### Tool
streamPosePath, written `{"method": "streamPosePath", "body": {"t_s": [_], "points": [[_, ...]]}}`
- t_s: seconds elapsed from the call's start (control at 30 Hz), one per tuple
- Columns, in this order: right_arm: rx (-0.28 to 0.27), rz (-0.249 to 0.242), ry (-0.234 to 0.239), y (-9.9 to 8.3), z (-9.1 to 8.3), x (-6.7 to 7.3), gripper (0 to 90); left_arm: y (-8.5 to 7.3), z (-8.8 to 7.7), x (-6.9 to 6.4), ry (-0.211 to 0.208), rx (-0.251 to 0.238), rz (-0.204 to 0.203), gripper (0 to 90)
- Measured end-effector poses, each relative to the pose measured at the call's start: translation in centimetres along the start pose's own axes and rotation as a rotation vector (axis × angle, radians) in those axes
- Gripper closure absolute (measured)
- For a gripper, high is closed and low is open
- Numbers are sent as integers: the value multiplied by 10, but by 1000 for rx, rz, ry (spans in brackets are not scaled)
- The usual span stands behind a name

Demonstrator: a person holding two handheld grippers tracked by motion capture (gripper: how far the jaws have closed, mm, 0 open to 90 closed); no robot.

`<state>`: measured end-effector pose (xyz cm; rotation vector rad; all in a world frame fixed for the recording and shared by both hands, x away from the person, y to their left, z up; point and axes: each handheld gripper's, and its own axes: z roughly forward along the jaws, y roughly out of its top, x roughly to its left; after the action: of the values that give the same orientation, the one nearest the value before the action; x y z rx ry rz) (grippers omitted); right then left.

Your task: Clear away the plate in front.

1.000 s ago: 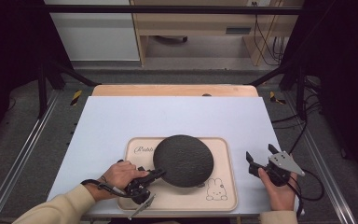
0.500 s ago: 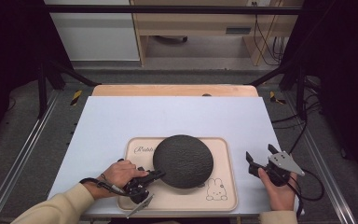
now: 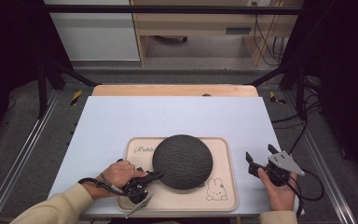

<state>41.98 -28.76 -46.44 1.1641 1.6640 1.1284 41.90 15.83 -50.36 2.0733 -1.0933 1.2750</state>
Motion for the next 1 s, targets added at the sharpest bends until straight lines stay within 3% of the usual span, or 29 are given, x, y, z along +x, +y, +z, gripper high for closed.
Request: {"method": "streamPosePath", "body": {"t_s": [0.63, 1.0], "points": [[0, 5, 2, 0, 0, 0, 139, -2, 0, 2, -3, -9, 4, 794], [2, 8, 2, 0, -1, 0, 137, -7, -4, 2, 8, -9, -13, 751]]}}
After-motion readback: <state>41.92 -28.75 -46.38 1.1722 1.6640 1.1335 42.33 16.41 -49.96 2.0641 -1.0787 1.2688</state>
